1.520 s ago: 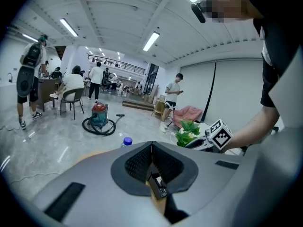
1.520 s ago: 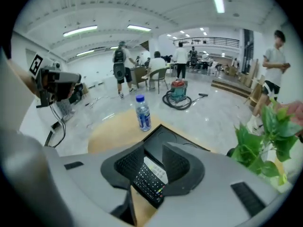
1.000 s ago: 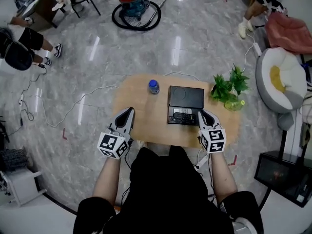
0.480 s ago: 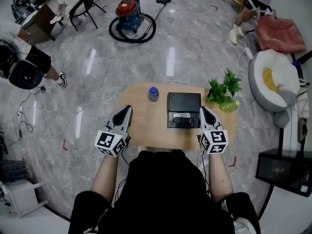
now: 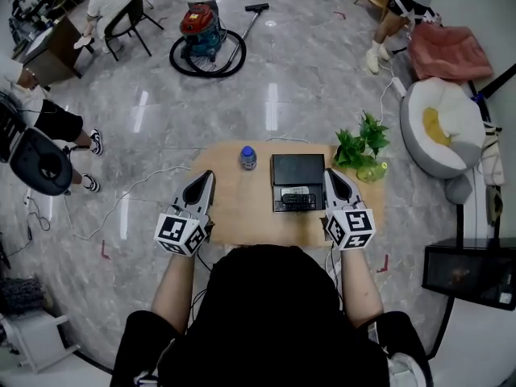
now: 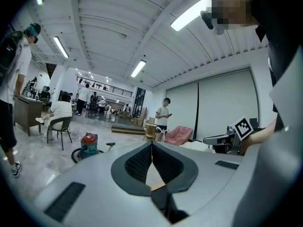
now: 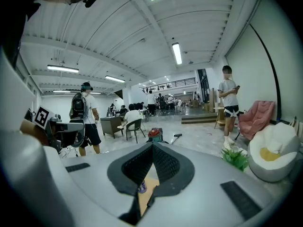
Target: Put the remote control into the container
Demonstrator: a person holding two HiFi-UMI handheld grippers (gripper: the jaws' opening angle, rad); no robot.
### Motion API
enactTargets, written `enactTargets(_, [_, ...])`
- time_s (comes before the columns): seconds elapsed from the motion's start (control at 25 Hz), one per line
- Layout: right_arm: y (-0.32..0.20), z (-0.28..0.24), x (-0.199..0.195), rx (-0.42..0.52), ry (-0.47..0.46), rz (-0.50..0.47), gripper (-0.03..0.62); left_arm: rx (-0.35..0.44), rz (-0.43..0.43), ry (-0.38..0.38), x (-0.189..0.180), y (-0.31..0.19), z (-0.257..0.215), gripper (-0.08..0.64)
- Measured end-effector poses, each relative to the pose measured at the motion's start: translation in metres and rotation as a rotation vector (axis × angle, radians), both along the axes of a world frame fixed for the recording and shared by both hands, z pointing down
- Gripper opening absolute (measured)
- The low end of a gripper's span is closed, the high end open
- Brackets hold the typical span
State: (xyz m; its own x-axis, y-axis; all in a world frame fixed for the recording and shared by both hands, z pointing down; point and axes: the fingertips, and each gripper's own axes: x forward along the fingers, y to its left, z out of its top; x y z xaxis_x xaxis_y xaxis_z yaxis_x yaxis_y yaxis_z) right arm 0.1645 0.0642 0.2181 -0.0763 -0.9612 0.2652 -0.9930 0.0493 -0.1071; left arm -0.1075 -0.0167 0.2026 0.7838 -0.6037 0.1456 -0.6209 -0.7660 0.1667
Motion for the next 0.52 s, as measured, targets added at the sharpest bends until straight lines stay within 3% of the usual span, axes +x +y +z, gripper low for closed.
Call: enactTargets(0.52, [-0.013,-0.001,-0.019,0.016,-0.012,-0.026,0.009,0.007,-0.025,0.0,-0.018,-0.009,-0.002,0.008])
